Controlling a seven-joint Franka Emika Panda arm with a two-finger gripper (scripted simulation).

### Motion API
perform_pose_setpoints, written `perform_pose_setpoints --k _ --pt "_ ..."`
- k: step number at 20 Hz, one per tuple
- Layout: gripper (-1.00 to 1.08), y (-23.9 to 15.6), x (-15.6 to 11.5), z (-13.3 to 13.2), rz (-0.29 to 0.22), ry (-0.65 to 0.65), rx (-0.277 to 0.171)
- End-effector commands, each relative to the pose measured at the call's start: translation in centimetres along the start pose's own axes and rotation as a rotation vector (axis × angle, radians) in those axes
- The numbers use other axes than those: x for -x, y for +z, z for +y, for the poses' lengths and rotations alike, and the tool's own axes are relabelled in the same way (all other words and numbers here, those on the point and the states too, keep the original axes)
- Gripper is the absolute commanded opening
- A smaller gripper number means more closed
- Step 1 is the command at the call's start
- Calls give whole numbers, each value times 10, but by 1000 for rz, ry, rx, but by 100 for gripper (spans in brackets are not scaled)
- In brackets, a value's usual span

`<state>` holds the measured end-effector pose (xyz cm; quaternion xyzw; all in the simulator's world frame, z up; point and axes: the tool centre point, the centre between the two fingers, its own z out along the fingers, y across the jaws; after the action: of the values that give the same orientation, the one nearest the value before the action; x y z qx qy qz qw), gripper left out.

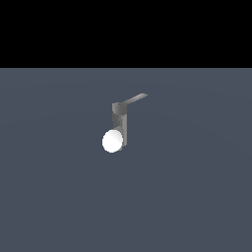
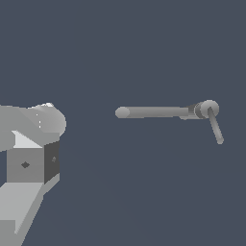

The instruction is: Turn on the faucet by rotating a designated handle.

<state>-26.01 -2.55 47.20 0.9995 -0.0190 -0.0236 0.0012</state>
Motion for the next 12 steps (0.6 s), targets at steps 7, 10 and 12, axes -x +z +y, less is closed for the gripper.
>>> perform_pose_setpoints --k 7,10,12 --pt "-100 -11 -7 -4 38 2 -21" --pt "-100 -16 -8 -6 55 -1 -30" --pt "-100 -16 -8 -6 55 -3 -30"
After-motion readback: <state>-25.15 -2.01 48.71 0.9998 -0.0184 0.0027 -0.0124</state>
